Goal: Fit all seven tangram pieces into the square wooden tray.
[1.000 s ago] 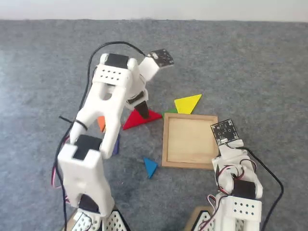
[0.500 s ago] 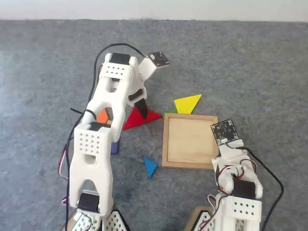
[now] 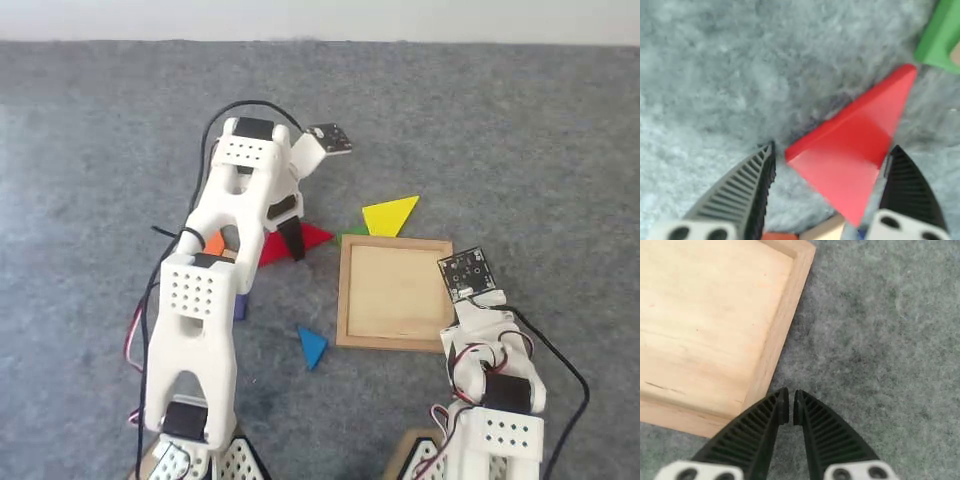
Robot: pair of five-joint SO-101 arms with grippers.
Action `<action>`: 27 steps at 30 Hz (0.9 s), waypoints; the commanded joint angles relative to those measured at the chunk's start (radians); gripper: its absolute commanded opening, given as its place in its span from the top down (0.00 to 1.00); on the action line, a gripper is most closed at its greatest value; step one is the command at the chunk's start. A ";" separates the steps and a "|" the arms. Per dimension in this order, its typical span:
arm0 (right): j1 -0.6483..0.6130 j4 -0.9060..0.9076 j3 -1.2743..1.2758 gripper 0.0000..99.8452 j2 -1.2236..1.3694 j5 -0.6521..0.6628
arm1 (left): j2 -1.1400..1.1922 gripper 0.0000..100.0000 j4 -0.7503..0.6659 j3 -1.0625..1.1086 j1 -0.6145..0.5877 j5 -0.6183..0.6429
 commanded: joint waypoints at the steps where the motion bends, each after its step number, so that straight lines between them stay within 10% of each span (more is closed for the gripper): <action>1: 0.001 -0.019 0.017 0.96 -0.010 -0.003 | -0.011 0.67 -0.037 0.067 0.061 0.014; 27: 0.001 -0.019 0.017 0.96 -0.010 -0.003 | -0.112 0.96 0.161 0.081 0.160 0.074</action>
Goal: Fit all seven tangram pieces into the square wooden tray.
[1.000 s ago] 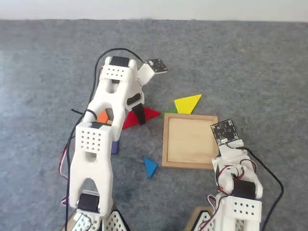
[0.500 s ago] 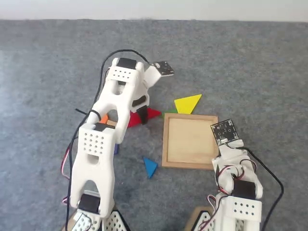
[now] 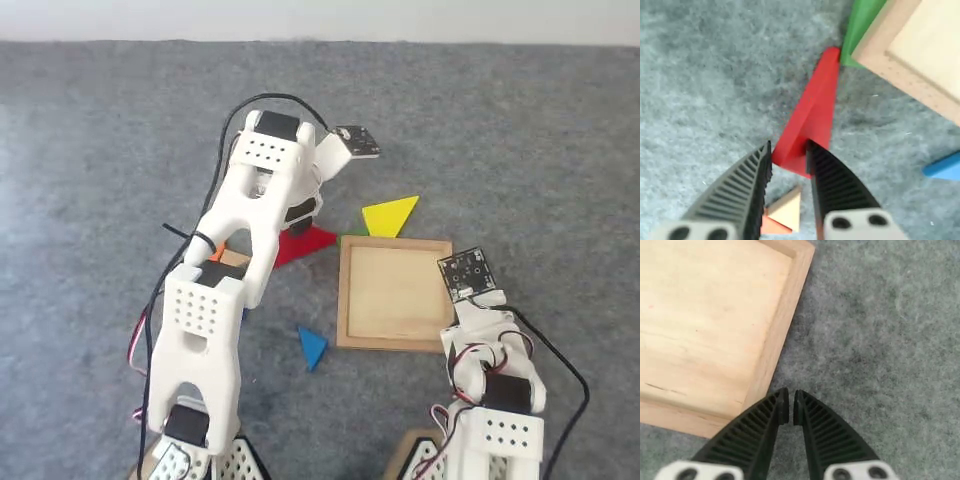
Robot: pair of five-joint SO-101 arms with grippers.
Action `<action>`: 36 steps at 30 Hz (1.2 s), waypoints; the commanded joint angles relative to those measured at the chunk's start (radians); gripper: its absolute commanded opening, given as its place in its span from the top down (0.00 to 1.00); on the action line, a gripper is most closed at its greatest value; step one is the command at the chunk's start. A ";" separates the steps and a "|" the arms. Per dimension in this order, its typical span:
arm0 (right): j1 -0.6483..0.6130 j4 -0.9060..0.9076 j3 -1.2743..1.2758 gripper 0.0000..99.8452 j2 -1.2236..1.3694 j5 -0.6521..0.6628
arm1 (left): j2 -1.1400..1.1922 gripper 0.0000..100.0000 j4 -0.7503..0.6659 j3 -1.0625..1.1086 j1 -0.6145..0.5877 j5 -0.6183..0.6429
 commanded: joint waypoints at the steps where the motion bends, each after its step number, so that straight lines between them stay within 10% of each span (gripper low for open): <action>1: 0.001 -0.019 0.017 0.96 -0.010 -0.003 | -0.058 0.96 0.043 0.036 0.055 0.032; 23: 0.001 -0.019 0.017 0.96 -0.010 -0.003 | -0.431 0.99 -0.080 0.340 0.133 0.121; 36: 0.001 -0.019 0.017 0.96 -0.010 -0.003 | -0.563 0.99 -0.138 0.334 0.285 0.417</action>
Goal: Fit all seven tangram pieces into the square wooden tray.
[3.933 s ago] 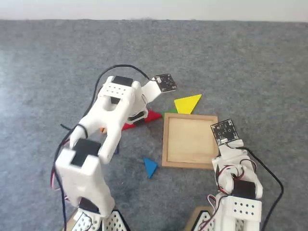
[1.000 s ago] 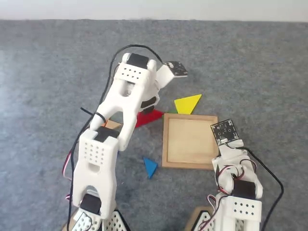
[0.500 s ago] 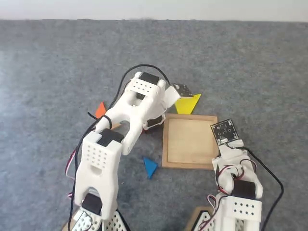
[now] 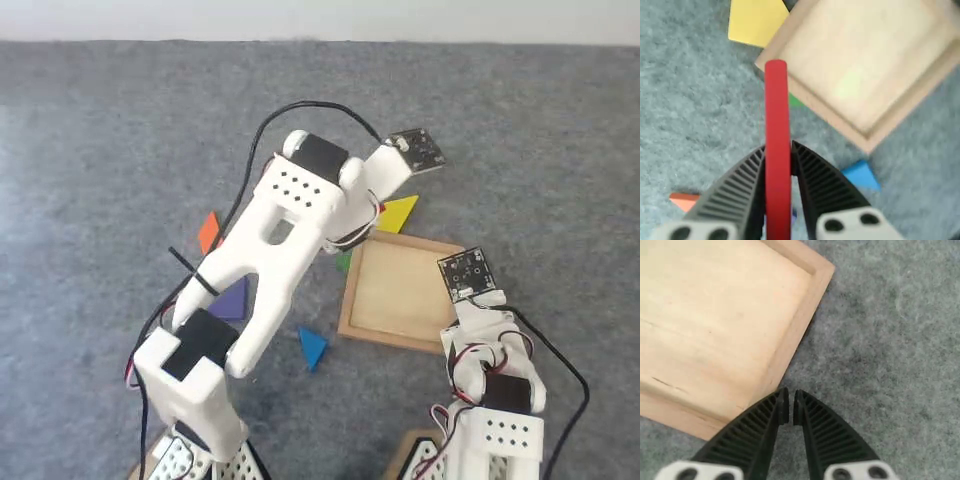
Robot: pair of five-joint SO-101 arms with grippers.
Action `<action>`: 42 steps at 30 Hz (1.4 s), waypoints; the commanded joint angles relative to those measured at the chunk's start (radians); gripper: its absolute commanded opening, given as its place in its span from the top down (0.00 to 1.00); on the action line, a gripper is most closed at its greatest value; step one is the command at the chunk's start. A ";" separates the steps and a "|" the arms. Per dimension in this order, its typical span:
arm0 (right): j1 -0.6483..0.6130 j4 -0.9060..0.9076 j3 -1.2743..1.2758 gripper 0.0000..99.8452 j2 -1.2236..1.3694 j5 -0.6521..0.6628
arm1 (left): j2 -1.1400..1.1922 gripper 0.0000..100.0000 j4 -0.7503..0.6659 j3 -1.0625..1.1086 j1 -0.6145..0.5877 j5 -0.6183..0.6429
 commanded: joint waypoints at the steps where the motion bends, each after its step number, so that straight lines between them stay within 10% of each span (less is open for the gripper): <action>1: 0.001 -0.019 0.017 0.96 -0.010 -0.003 | 0.044 0.99 -0.109 -0.042 0.040 0.190; 10: 0.001 -0.019 0.017 0.96 -0.010 -0.003 | 0.176 0.99 -0.196 -0.039 0.074 0.838; 16: 0.001 -0.019 0.017 0.96 -0.010 -0.003 | 0.176 0.99 -0.180 -0.038 0.072 1.013; 42: 0.001 -0.019 0.017 0.96 -0.010 -0.003 | 0.175 0.90 -0.325 0.174 0.155 0.865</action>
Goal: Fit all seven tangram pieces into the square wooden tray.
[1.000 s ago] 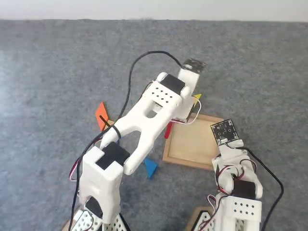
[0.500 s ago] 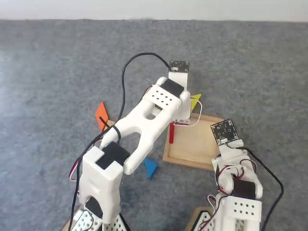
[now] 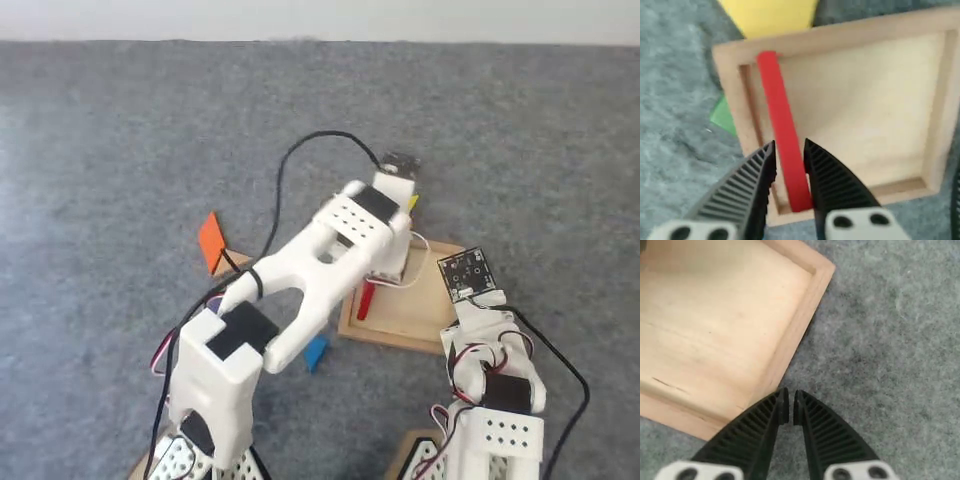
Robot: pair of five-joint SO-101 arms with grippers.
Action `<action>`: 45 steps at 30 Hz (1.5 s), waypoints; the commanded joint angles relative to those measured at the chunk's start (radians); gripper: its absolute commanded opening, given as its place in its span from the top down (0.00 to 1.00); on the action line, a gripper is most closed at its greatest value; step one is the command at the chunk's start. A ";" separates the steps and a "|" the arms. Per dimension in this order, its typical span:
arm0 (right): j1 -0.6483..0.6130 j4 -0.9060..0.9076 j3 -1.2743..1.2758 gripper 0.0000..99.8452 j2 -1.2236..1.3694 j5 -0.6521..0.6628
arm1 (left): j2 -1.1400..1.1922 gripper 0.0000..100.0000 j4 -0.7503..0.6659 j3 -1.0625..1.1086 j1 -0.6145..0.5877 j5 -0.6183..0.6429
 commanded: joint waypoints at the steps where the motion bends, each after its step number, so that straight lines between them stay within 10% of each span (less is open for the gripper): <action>1: 0.001 -0.019 0.017 0.96 -0.010 -0.003 | -0.015 0.90 -0.029 -0.010 -0.006 -0.009; 31: 0.001 -0.019 0.017 0.96 -0.010 -0.003 | -0.014 0.90 0.127 -0.234 0.074 -0.011; 45: 0.001 -0.019 0.017 0.96 -0.010 -0.003 | -0.041 0.90 0.091 -0.317 -0.479 -0.077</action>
